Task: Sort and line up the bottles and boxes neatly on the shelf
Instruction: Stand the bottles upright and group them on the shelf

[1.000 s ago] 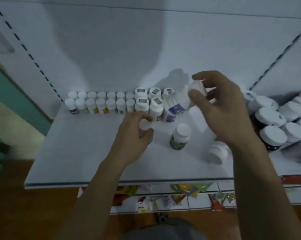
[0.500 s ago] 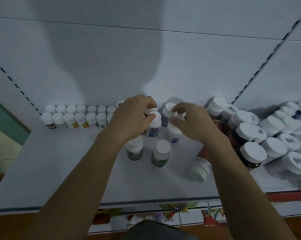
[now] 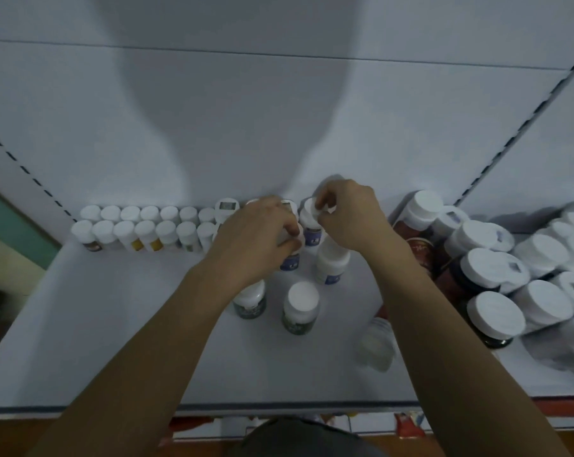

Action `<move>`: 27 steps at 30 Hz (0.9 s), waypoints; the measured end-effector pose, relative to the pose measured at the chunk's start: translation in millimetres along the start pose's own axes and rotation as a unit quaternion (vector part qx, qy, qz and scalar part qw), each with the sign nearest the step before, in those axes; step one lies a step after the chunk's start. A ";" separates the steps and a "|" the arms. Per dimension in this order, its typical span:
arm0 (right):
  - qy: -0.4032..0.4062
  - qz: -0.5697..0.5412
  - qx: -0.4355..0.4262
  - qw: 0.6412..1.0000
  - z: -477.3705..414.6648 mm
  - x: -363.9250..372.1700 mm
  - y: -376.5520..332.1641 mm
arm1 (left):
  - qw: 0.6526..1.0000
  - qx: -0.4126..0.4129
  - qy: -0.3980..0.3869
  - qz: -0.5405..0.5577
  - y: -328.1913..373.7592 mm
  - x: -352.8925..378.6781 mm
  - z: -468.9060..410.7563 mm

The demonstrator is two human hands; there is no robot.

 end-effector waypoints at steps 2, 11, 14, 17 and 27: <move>-0.001 -0.009 0.004 1.000 -1.0 0.7 0.7 | 1.000 0.000 0.003 -0.003 -0.1 0.4 -1.7; -0.001 -0.076 -0.009 0.997 19.8 -19.1 9.6 | 0.999 0.036 -0.007 0.019 -4.0 4.2 -9.9; -0.098 -0.064 -0.037 0.992 40.2 -23.0 16.6 | 0.998 0.038 0.002 0.041 -7.1 4.1 -7.8; -0.158 -0.022 -0.064 0.985 54.9 -12.9 22.3 | 0.999 0.030 0.010 0.042 -7.6 3.6 -6.0; -0.056 -0.034 -0.055 0.996 50.5 0.2 19.8 | 0.999 0.027 -0.014 0.024 -4.1 6.6 -4.7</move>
Point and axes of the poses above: each hand's wrist, its own z-axis away from the middle knuckle, its own x-axis out of the palm, y = z × x, the point moved 6 cm from there along -z, towards the middle knuckle, and after that the axes turned 4 degrees about y, right-handed, at the moved point
